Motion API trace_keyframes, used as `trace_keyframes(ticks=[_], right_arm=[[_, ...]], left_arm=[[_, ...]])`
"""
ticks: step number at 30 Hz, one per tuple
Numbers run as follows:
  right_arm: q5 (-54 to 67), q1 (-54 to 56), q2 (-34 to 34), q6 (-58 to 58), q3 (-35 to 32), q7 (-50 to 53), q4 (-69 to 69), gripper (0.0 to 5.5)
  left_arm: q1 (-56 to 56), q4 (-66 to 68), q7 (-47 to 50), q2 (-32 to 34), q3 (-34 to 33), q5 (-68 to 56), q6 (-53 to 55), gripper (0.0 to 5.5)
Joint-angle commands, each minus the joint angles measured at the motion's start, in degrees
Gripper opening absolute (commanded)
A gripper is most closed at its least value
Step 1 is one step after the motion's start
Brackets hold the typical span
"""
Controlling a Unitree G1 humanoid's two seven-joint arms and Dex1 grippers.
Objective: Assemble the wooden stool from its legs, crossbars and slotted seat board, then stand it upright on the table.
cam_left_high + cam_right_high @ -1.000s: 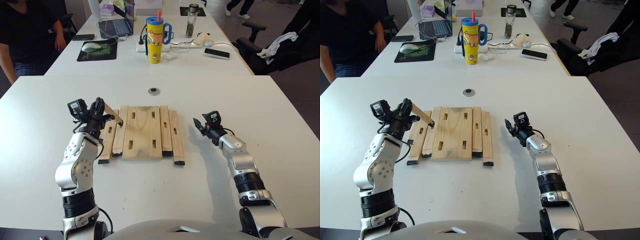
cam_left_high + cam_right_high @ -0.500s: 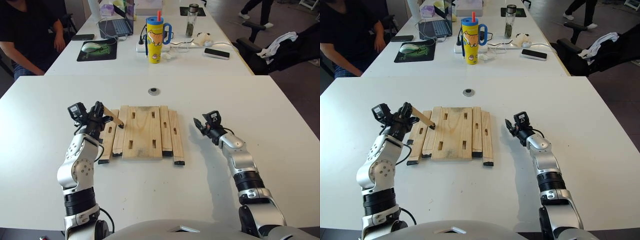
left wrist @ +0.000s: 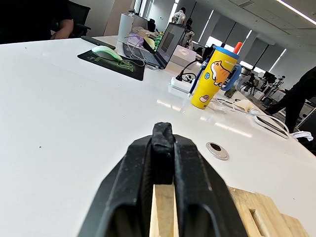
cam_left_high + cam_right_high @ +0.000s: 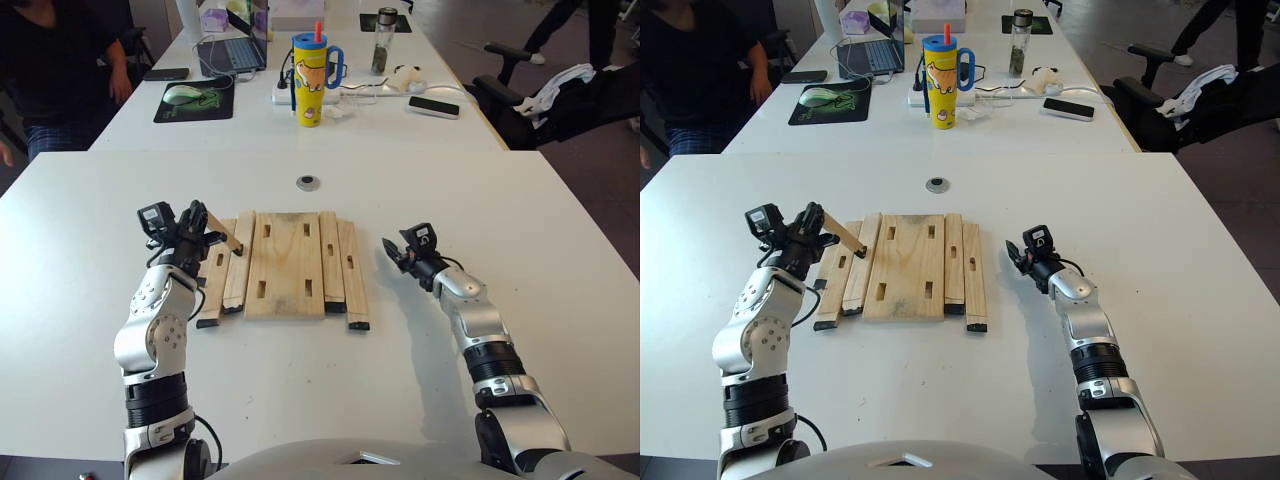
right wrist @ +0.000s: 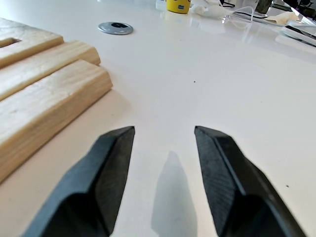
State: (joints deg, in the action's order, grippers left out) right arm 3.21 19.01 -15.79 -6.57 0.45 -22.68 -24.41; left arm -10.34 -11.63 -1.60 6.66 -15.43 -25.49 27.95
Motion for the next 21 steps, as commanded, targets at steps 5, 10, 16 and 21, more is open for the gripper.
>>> trace_keyframes(ticks=[5, 10, 16, 21], right_arm=[[-0.3, 1.5, 0.5, 0.0, 0.8, -0.5, -0.5, 2.26], [-0.7, 1.5, 0.7, 0.0, 1.5, -0.5, -0.5, 2.26], [-0.8, 1.5, 0.7, 0.0, 2.0, -0.6, -0.4, 2.26], [-0.7, 1.5, 0.9, 0.0, 2.4, -0.8, -0.3, 2.26]], left_arm=[[-0.2, 3.7, -1.2, 1.7, 4.8, 6.5, -2.6, 0.41], [3.3, 2.1, -0.2, 2.2, 9.5, 12.6, -3.2, 0.41], [8.3, 1.5, -1.9, 3.3, 13.2, 17.1, -5.6, 0.41], [7.2, 2.2, -2.8, 3.6, 13.4, 17.8, -6.3, 0.41]])
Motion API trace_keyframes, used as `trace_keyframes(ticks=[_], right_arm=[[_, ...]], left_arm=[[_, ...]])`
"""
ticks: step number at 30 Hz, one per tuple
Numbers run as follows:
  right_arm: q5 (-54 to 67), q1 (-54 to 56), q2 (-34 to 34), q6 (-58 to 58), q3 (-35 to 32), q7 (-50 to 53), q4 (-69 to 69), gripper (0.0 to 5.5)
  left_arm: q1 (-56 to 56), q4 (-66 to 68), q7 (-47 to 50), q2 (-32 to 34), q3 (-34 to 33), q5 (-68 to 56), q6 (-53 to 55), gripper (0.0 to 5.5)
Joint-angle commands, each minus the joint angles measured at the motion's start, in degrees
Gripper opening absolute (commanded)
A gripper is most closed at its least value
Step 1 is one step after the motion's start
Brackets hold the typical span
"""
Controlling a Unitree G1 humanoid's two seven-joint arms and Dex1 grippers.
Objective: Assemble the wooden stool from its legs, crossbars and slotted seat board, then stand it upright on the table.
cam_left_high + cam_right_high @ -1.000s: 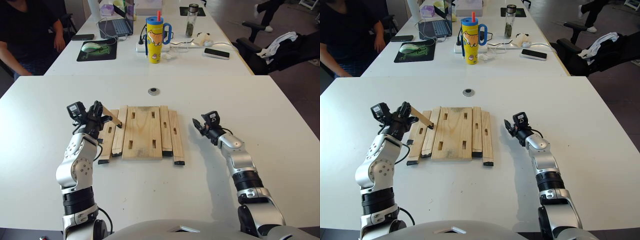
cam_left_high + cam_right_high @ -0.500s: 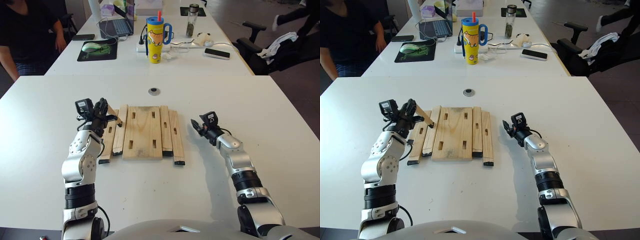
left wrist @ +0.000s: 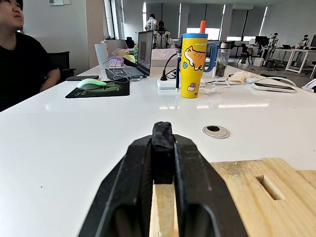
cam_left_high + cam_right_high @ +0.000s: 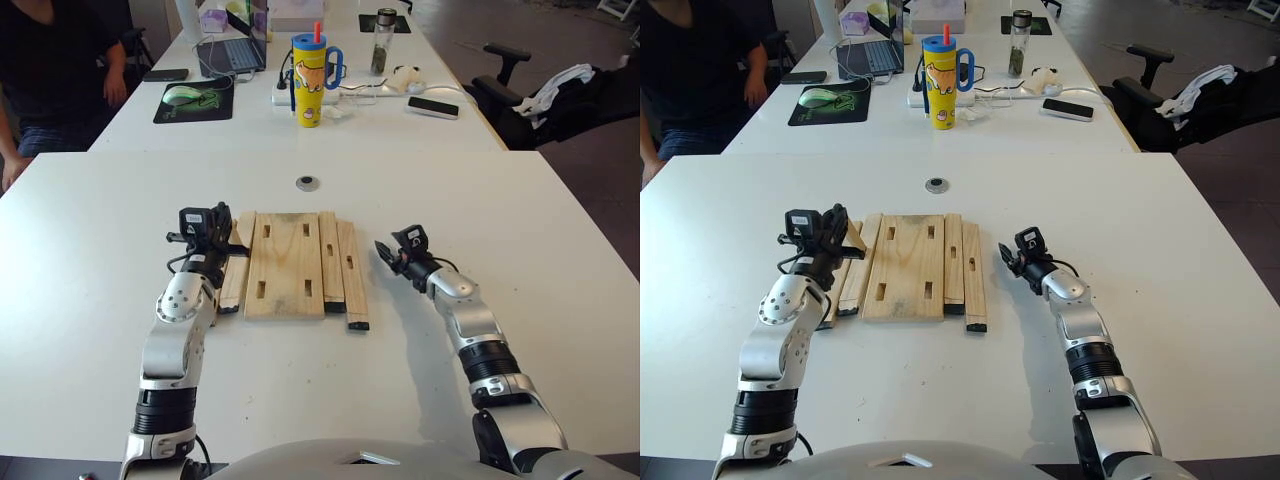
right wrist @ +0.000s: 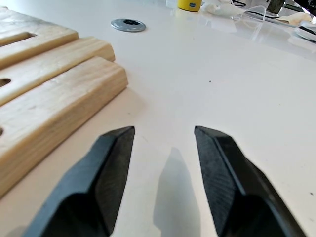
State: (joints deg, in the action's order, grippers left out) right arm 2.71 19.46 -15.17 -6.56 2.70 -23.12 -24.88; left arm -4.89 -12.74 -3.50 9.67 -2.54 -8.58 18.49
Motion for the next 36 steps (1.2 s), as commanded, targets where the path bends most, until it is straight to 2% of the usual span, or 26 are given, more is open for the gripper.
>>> trace_keyframes(ticks=[1, 5, 6, 10, 15, 20, 26, 29, 33, 36], right_arm=[[-0.2, 0.9, 0.3, 0.0, 0.2, -0.3, 0.3, 2.26], [-0.3, 1.0, 0.5, 0.1, 0.3, -0.5, 0.2, 2.26], [-0.2, 0.8, 0.5, 0.1, 0.3, -0.5, 0.2, 2.26], [0.0, 0.6, 0.5, 0.0, 0.1, -0.6, 0.4, 2.26], [0.1, 0.3, 0.8, -0.1, 0.2, -0.7, 0.4, 2.26], [0.1, -0.1, 0.9, -0.3, 0.2, -0.8, 0.4, 2.26], [-0.1, 0.0, 1.3, -0.3, 0.2, -0.4, 0.1, 2.26], [-0.4, 0.4, 1.8, -0.2, 0.7, -0.3, -0.2, 2.26], [-0.5, 0.8, 2.1, 0.0, 0.8, -0.4, -0.5, 2.26], [-0.6, 0.8, 2.0, 0.1, 0.7, -0.4, -0.6, 2.26]], left_arm=[[1.3, 3.6, -1.1, 0.6, 0.5, 0.8, 3.0, 0.41], [0.6, 2.7, -1.9, 0.5, -0.1, 0.5, 1.3, 0.41], [0.5, 2.3, -2.1, 0.4, -0.3, 0.3, 0.3, 0.7], [-1.2, 0.6, -2.7, 0.8, -0.5, 0.8, -1.5, 1.09], [-3.8, -2.2, -2.9, 1.1, -1.6, 0.5, -2.0, 1.87], [-10.2, -5.8, -2.2, 0.9, -3.8, -1.0, -2.3, 1.91], [-24.5, 3.4, -4.0, 2.4, -5.3, -3.7, 2.5, 1.17], [-24.9, 7.9, -5.5, 3.7, -4.0, -1.7, 1.1, 0.7], [-24.8, 9.8, -5.2, 3.2, -5.4, -2.1, -0.1, 0.02], [-26.2, 9.1, -4.2, 3.2, -6.5, -2.0, -1.0, 0.01]])
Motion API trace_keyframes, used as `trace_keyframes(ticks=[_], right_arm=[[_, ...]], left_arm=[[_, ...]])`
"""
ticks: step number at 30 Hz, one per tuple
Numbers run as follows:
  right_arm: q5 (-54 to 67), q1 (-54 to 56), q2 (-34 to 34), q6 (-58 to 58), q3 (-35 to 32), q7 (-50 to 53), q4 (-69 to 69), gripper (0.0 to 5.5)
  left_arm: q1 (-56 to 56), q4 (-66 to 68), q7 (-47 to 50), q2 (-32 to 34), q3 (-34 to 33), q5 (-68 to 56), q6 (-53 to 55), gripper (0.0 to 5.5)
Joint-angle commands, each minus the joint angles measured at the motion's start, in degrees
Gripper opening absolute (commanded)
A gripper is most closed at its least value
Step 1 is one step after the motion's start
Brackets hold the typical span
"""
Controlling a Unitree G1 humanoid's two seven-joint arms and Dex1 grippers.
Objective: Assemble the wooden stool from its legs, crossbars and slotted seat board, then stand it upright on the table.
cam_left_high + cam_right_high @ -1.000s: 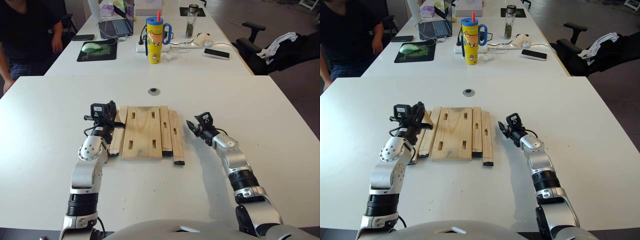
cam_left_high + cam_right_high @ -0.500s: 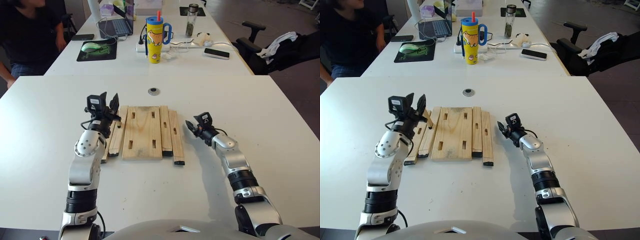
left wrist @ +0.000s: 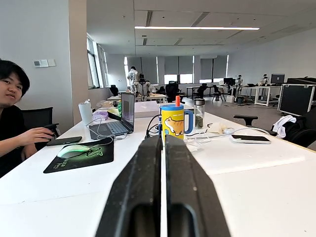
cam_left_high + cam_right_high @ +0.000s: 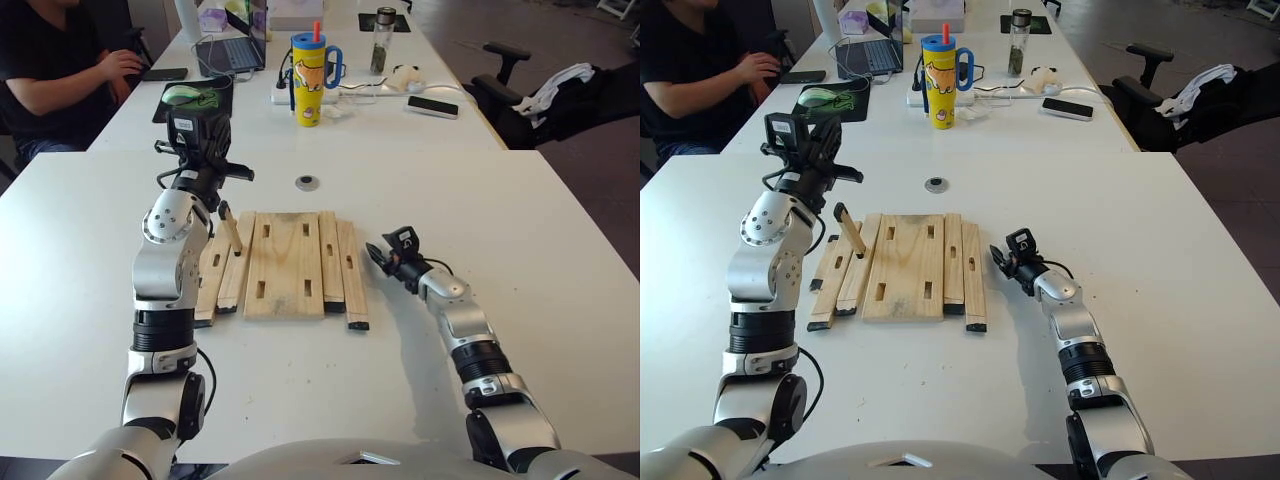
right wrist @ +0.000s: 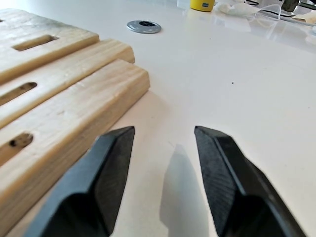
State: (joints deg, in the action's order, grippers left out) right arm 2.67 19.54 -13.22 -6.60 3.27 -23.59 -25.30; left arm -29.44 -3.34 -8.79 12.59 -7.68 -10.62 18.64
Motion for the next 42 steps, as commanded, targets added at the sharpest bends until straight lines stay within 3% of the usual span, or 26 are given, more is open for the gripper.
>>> trace_keyframes(ticks=[1, 11, 18, 29, 42], right_arm=[[-0.5, 0.8, 0.0, 0.1, 0.1, 0.1, -0.3, 2.26], [-1.1, 0.9, 0.2, 0.5, 0.5, 0.5, -0.5, 2.26], [-1.4, 1.0, 0.7, 0.3, 1.1, -0.1, -0.9, 2.26], [-1.7, 3.0, 0.7, 1.6, 0.7, 0.0, -3.5, 2.26], [-1.7, 3.0, 0.9, 2.5, 0.7, 0.2, -4.4, 2.26]], left_arm=[[-2.1, -0.4, 1.1, 0.4, -1.7, -0.2, -1.3, 0.01], [-1.9, 1.3, 2.2, -1.2, -0.5, 0.7, -0.3, 0.01], [9.8, 12.3, 2.6, -1.8, 2.3, 3.4, 8.1, 0.01], [2.5, 8.4, 3.3, -2.5, 1.8, 2.5, 6.3, 0.01], [-5.1, -0.3, 4.2, -2.3, -0.8, 1.5, -5.5, 0.01]])
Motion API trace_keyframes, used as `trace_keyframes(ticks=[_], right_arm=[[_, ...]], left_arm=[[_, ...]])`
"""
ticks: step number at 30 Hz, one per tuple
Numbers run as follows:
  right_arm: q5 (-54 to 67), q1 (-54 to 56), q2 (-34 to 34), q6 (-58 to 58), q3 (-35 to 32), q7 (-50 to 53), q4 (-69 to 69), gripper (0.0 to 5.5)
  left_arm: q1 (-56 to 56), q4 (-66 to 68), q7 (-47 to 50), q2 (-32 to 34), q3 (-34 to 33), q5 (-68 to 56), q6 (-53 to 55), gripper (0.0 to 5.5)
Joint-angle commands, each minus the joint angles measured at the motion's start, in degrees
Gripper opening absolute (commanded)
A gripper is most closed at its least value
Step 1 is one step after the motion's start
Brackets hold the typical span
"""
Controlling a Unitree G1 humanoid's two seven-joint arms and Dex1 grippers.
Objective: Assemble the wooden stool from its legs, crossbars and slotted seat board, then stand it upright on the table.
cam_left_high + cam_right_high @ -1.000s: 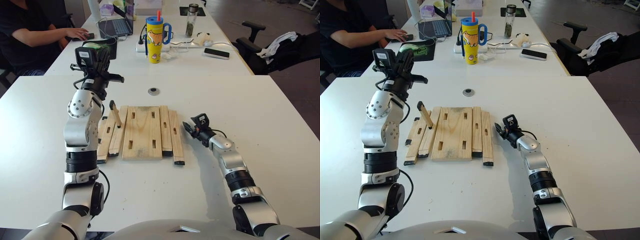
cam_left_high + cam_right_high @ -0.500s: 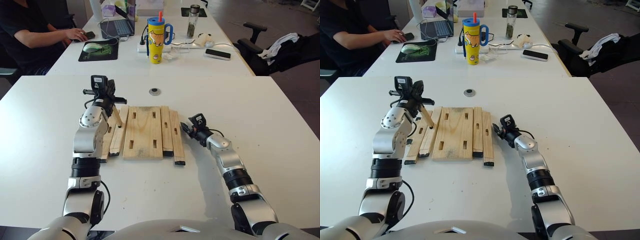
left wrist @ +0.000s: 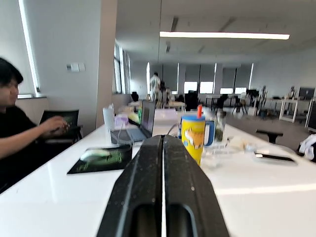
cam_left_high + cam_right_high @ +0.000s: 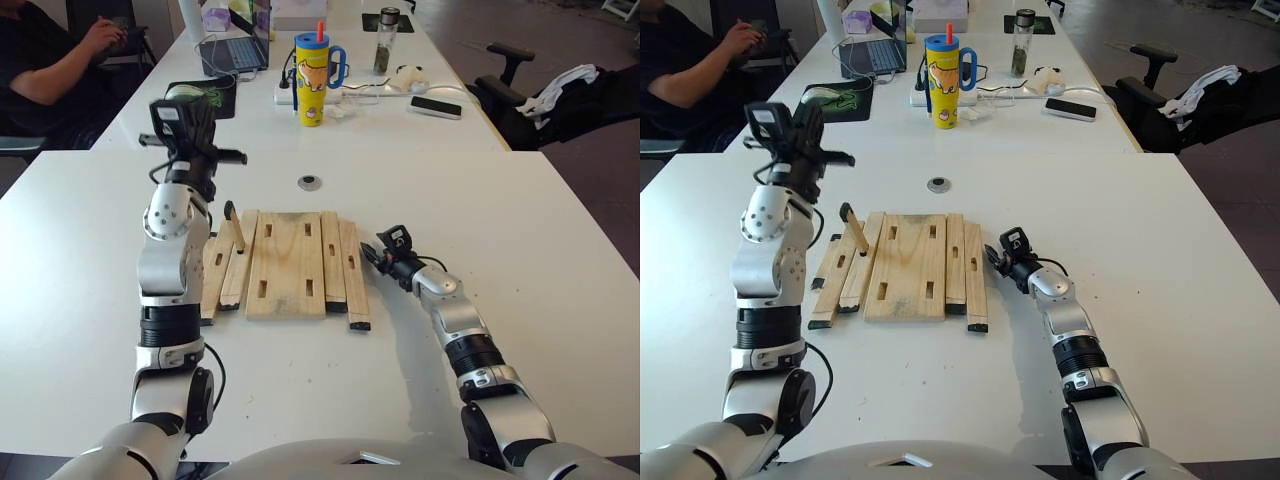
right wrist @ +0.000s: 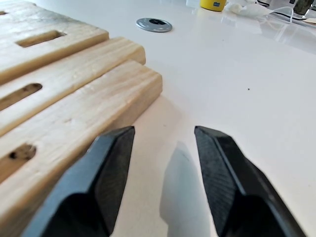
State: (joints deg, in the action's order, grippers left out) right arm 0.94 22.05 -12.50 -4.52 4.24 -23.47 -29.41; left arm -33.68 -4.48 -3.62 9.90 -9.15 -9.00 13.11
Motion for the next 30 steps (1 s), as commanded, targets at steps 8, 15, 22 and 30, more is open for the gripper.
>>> trace_keyframes(ticks=[8, 15, 22, 30], right_arm=[[-0.1, 1.0, 1.0, 0.3, 0.1, 0.2, -0.5, 2.26], [-0.1, 0.6, 1.4, 0.1, 0.2, 0.1, 0.2, 2.26], [0.1, 0.4, 0.7, 0.3, -0.3, 0.0, -0.1, 2.26], [0.8, -2.1, -0.1, -0.3, -2.1, 0.7, 2.3, 2.26]], left_arm=[[12.9, 16.4, -3.8, 0.6, 5.6, 2.6, 12.9, 0.01], [7.6, 13.4, -3.4, -0.1, 4.7, 2.5, 5.2, 0.01], [8.7, 0.5, 1.4, 2.2, 1.2, 5.4, 1.1, 0.64], [27.9, -21.8, -0.8, 2.4, 2.3, 3.9, 12.0, 1.86]])
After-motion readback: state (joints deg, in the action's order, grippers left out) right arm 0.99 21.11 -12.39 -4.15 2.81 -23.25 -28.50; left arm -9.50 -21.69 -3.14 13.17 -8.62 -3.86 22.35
